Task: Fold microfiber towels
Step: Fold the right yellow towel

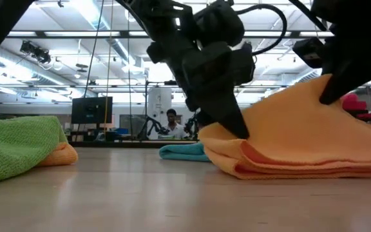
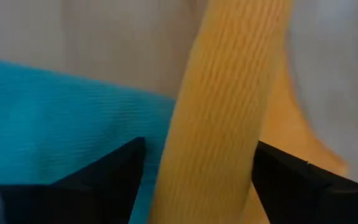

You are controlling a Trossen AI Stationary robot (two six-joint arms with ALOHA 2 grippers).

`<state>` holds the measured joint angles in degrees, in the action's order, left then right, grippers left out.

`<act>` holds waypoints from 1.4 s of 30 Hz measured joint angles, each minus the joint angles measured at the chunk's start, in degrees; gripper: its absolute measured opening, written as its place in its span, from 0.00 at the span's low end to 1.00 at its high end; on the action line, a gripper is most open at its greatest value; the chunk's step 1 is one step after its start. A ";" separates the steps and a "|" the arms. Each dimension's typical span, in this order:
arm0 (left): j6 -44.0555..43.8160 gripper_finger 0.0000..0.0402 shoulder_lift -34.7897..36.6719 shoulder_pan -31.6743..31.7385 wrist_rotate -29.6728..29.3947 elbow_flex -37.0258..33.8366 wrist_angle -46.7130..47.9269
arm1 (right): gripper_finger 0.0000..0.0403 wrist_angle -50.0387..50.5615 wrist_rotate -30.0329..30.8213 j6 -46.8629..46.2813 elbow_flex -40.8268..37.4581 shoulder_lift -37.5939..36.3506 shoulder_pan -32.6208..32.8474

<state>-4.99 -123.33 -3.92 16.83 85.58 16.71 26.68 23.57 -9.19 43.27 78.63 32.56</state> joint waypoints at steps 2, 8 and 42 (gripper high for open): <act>-0.18 0.67 0.12 -0.06 1.33 0.11 1.50 | 0.02 0.27 0.02 0.02 0.23 0.00 0.00; -1.08 0.53 0.17 -0.86 1.48 0.11 2.84 | 0.03 0.37 0.00 0.03 0.23 0.00 0.00; -41.25 0.10 0.85 -11.27 -5.16 0.11 0.28 | 0.47 -24.53 17.11 -16.81 -3.85 7.28 7.47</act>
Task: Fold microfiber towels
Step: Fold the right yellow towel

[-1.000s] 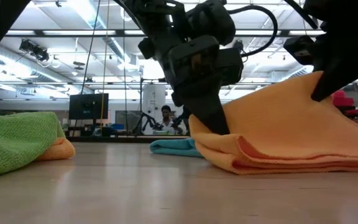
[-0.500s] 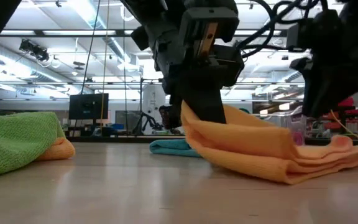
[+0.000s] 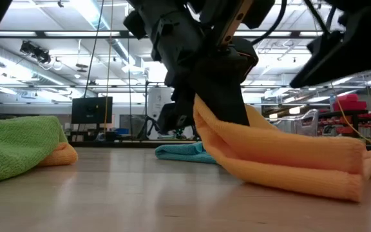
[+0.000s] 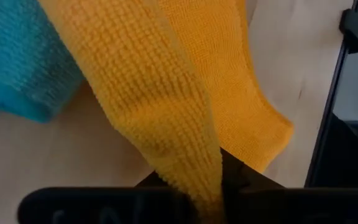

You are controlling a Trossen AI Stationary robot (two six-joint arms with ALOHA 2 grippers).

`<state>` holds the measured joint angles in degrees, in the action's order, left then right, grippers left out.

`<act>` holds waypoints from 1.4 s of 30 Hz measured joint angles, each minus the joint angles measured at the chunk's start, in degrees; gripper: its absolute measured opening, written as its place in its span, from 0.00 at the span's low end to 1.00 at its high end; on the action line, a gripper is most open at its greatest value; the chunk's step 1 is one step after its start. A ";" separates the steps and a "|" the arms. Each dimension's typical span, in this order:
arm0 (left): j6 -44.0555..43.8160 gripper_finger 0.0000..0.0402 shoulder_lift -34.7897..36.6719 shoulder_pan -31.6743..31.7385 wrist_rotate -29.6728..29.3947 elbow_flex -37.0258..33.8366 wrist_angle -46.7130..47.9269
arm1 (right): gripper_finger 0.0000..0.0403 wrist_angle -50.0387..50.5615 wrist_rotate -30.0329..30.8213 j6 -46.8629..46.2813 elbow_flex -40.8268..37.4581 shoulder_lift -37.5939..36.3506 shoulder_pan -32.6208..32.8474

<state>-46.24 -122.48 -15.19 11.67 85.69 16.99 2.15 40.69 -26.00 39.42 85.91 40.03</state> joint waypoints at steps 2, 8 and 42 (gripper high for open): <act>-1.22 0.11 0.00 -0.80 -1.38 0.00 -0.56 | 0.47 -5.21 0.00 -0.74 0.00 4.60 0.35; -2.71 0.08 0.00 -3.59 -5.54 -0.01 -2.38 | 0.47 -16.48 -0.71 -3.65 0.35 15.62 1.38; 66.75 0.56 2.02 -14.59 -30.03 -0.11 2.79 | 0.47 -8.37 -8.10 -9.25 0.35 16.58 3.94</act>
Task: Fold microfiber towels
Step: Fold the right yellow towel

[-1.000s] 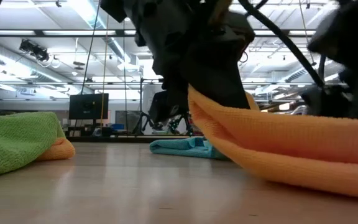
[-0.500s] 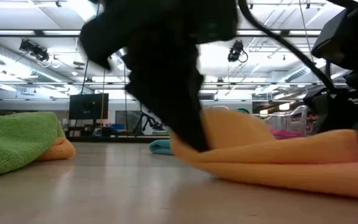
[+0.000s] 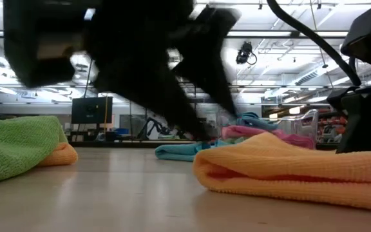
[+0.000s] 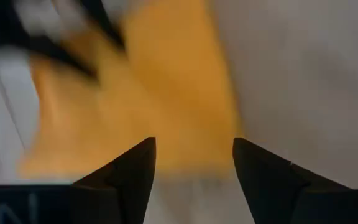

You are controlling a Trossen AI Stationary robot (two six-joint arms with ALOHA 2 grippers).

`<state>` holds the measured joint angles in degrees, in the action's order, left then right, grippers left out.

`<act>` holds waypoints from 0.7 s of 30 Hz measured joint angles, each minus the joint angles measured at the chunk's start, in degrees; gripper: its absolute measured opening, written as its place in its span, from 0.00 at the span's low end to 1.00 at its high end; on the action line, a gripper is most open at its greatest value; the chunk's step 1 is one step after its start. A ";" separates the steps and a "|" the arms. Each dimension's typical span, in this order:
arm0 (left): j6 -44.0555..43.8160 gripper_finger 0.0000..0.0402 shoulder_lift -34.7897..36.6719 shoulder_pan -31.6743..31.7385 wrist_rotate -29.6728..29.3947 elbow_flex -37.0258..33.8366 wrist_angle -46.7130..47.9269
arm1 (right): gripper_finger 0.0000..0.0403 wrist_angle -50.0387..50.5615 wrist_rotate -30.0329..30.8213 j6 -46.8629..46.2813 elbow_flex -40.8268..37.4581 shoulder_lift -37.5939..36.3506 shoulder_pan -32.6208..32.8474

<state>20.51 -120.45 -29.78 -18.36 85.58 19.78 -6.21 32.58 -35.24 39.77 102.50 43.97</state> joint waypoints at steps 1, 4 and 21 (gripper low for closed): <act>1.24 0.56 -0.24 -0.45 -0.01 0.11 -2.58 | 0.47 -0.11 0.02 -0.05 0.02 0.01 -0.06; 5.69 0.55 -0.84 -1.60 0.27 0.15 -5.62 | 0.47 -0.08 0.18 -0.42 0.02 0.02 -0.38; 11.29 0.47 -5.76 -2.07 -4.42 0.27 -6.34 | 0.47 -1.10 0.65 -0.55 -0.05 0.07 -0.37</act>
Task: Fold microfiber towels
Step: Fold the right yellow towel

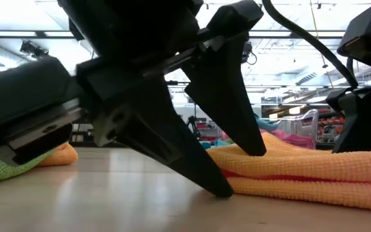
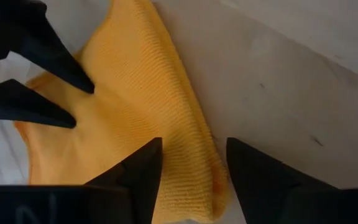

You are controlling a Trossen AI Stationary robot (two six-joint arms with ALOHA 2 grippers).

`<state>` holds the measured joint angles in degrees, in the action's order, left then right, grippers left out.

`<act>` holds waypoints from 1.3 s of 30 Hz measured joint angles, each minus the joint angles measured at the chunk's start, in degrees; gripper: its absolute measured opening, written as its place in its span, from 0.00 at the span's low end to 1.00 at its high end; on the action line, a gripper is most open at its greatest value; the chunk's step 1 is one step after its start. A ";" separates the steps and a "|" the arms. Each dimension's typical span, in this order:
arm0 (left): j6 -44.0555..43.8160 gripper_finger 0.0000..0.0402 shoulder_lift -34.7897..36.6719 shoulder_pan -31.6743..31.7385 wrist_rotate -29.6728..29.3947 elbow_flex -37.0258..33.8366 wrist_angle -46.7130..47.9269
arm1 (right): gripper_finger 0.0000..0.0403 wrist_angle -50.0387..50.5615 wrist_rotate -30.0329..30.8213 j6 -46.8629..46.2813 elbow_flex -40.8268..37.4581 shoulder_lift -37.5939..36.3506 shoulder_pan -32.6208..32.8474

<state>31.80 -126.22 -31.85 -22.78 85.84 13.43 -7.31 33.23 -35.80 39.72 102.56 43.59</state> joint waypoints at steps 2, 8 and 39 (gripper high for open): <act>-0.74 0.45 -0.02 0.31 -0.28 0.00 0.12 | 0.47 0.00 0.02 -0.02 0.00 0.00 0.00; -3.80 0.38 -0.27 1.86 -0.33 0.00 1.57 | 0.47 -0.05 0.11 -0.01 0.02 0.00 0.00; -45.67 0.03 0.27 9.66 34.60 14.23 13.94 | 0.47 -5.22 8.15 -3.86 0.09 -3.96 5.64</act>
<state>-13.86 -125.95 -22.19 11.82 100.07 27.37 -12.53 41.38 -39.66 39.81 98.60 49.23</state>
